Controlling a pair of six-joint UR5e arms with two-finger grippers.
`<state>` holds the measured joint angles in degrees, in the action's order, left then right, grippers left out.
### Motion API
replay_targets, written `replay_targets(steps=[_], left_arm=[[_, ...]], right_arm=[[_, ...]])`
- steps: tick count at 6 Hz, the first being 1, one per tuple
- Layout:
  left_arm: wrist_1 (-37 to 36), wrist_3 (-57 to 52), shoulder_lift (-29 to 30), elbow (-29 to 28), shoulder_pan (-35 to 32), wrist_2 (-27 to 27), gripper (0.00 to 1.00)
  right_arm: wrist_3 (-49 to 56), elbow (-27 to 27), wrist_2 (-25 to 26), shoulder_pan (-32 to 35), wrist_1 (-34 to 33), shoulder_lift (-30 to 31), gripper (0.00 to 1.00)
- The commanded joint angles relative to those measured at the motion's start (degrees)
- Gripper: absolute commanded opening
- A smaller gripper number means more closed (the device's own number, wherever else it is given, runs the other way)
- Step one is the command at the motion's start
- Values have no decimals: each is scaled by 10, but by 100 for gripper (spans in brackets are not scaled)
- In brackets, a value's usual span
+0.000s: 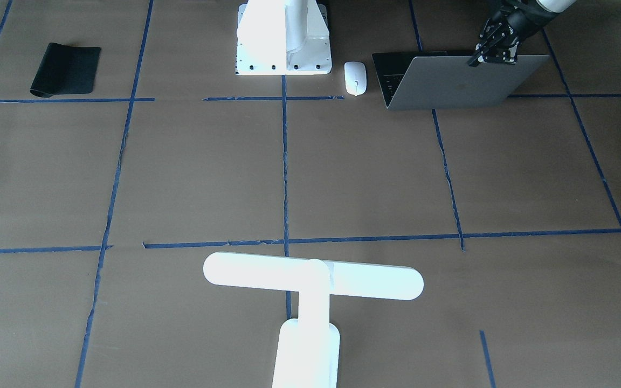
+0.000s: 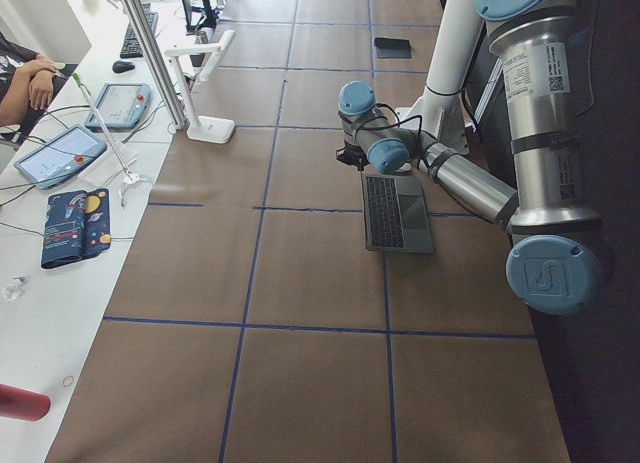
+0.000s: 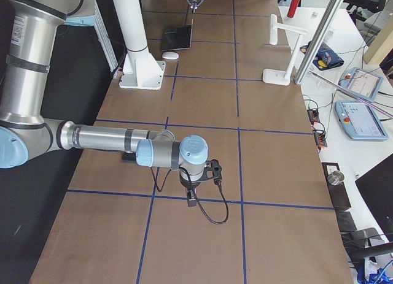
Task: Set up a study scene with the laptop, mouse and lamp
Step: 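Grasp the open grey laptop's edge with the left gripper, then slide the laptop with the left gripper toward the white lamp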
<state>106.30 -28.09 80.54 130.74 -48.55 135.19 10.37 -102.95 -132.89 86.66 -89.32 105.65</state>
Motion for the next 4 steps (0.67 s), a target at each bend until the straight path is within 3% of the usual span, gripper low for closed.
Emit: replay_targets(steps=[1, 4], left_arm=[[-111, -34, 101, -6, -9, -3, 0], [-150, -44, 212, -63, -40, -5, 0]], right_arm=[[0, 0, 0, 0, -1, 0, 100], [0, -1, 0, 0, 0, 1, 100]])
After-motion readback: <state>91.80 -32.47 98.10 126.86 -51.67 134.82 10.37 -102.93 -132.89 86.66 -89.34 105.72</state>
